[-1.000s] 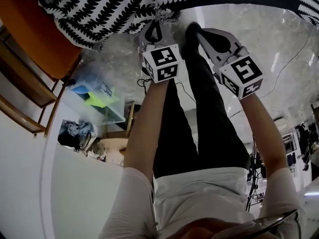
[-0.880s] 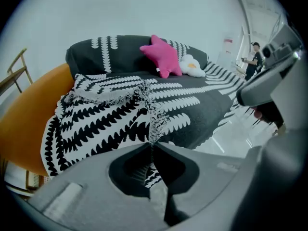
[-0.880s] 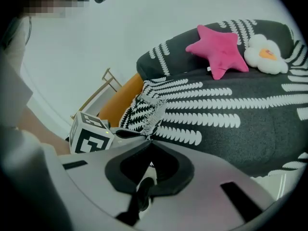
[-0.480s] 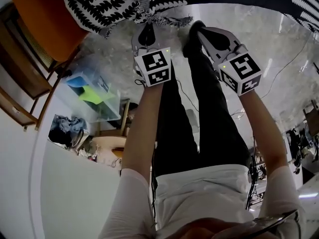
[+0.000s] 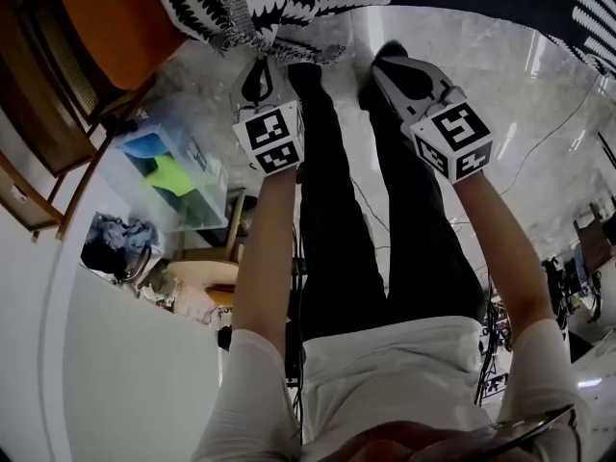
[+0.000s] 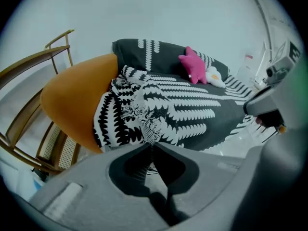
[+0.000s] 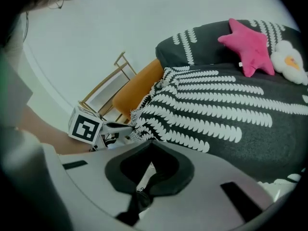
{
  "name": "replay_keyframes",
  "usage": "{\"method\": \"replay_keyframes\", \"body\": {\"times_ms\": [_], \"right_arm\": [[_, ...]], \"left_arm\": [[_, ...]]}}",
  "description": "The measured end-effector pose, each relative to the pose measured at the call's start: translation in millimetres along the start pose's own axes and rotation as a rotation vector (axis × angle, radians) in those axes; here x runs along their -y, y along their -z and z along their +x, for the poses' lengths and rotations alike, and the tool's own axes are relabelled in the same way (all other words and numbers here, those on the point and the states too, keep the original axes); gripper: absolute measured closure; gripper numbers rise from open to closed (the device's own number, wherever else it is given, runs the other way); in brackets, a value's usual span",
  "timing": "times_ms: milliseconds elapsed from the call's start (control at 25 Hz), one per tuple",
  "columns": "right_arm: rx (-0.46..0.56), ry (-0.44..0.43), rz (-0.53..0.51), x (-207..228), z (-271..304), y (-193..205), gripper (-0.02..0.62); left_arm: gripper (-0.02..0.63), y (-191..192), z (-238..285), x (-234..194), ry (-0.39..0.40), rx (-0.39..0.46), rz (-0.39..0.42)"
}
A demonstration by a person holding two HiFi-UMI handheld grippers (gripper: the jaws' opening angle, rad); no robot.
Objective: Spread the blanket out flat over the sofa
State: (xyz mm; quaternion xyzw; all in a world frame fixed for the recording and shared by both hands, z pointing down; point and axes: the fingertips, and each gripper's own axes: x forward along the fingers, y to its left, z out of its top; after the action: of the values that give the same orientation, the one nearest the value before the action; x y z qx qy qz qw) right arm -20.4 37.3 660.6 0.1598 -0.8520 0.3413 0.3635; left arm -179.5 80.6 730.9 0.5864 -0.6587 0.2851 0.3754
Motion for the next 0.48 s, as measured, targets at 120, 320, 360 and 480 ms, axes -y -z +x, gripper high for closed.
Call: {"method": "replay_keyframes", "body": {"times_ms": [120,320,360,480], "right_arm": [[-0.017,-0.015,-0.024,-14,9,0,0.594],[-0.042,-0.029,-0.056,-32,23,1,0.594],[-0.046,-0.031,-0.059,-35,25,1,0.594],[-0.055,-0.038,-0.071,-46,32,1,0.594]], "left_arm": [[0.576,12,-7,-28,-0.030,-0.010,-0.016],[0.577,32,-17,-71,-0.096,-0.030,-0.045],[0.577,36,-20,-79,-0.111,-0.037,-0.053],[0.577,51,-30,-98,-0.148,-0.060,-0.066]]}}
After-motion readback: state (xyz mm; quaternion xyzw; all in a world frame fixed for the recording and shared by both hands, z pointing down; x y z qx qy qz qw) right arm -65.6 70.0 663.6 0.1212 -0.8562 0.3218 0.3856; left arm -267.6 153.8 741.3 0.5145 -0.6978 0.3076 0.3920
